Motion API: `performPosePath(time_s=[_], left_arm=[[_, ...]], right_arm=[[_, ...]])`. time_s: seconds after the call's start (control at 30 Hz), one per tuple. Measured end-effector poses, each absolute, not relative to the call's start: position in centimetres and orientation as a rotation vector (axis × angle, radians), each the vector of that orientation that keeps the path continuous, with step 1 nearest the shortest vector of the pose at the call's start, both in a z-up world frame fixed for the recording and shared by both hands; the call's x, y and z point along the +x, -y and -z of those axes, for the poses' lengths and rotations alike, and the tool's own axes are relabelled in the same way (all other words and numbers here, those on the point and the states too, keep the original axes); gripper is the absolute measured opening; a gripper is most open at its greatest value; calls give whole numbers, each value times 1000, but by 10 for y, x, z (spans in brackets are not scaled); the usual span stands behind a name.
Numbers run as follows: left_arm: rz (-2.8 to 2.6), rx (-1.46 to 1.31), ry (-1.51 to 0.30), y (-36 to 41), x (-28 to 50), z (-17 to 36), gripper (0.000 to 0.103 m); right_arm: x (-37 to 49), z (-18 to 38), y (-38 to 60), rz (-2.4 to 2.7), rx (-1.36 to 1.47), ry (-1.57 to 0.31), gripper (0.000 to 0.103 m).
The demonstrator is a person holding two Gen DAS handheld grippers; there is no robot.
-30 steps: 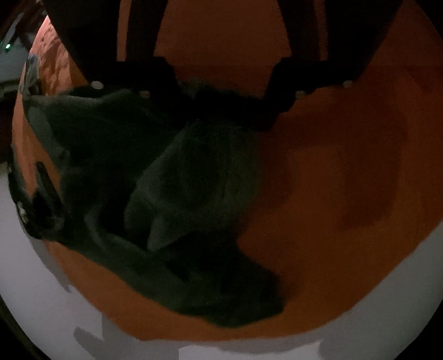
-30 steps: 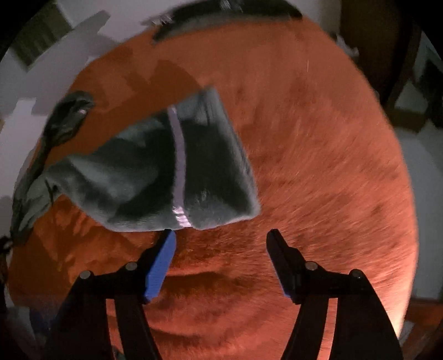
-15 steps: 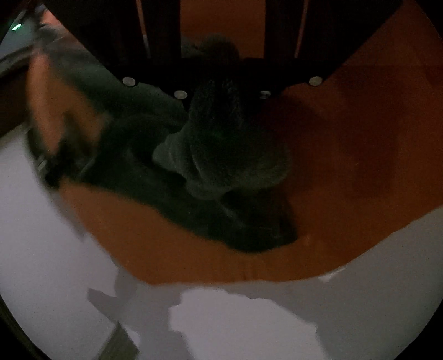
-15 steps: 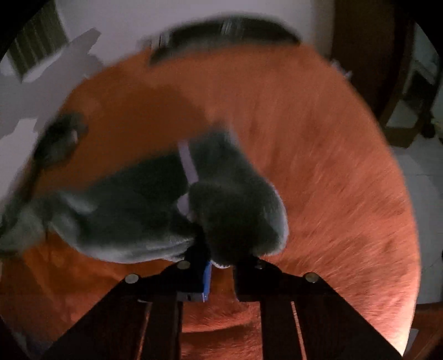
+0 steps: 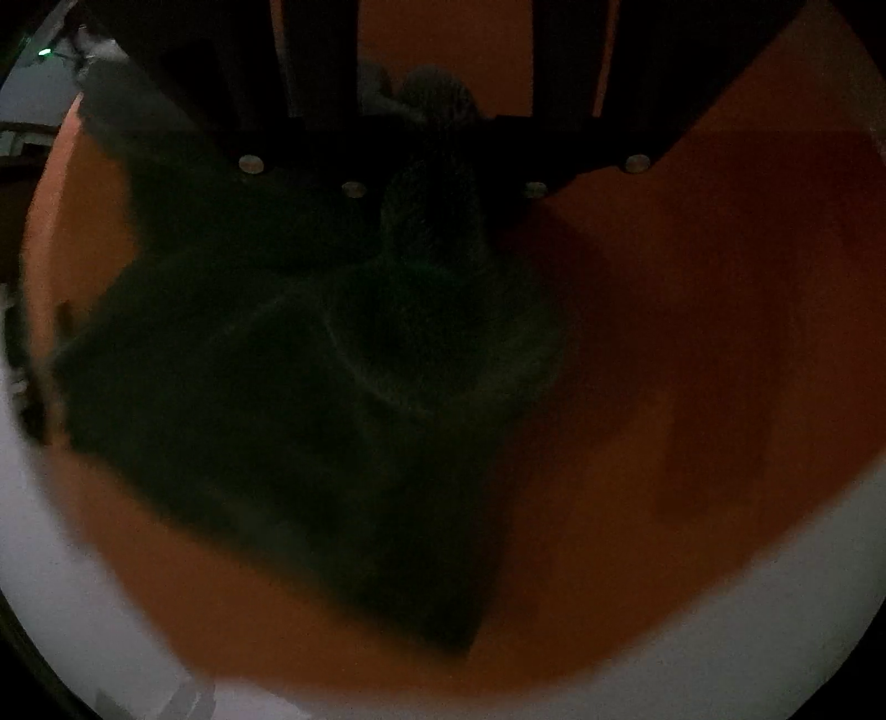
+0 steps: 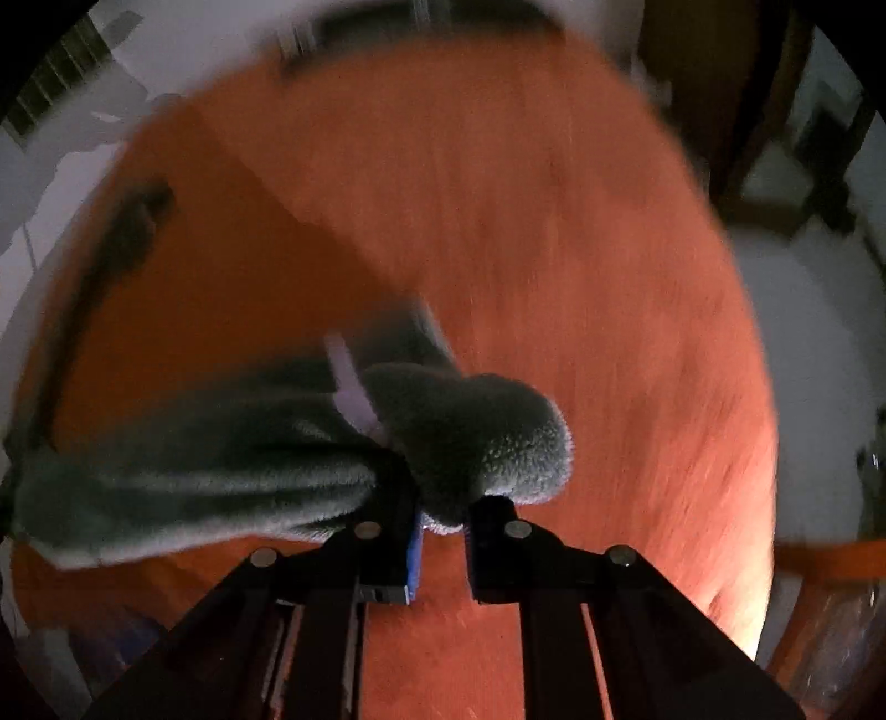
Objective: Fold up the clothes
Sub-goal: 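Fold the hem over the body with the right gripper and release it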
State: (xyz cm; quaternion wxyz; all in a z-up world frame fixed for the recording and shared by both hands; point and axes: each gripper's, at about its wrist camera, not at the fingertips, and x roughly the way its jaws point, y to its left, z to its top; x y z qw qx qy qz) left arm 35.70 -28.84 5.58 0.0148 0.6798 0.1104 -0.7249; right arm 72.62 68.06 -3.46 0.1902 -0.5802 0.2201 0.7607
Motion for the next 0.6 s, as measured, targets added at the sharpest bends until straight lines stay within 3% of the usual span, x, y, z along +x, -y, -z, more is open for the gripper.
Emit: performPosePath(time_s=[0.1, 0.2, 0.33, 0.37, 0.53, 0.6], left_arm=[[2247, 2102, -224, 280, 357, -54, 39], [2257, 2072, -133, 273, 357, -56, 44], [2257, 2002, -160, 278, 361, -68, 48], [2257, 1963, -164, 280, 365, -75, 48], [2256, 1787, -226, 306, 383, -107, 61], [2255, 1752, -290, 316, 385, -112, 62]], right_arm=[[749, 85, -673, -2039, -1750, -662, 14], [757, 88, -678, -2087, -1699, -710, 21], [759, 75, -691, -2130, -1639, -727, 58], [759, 73, -691, -2140, -1631, -717, 62], [754, 69, -677, -2140, -1659, -611, 64], [751, 69, -670, -2119, -1700, -555, 64]])
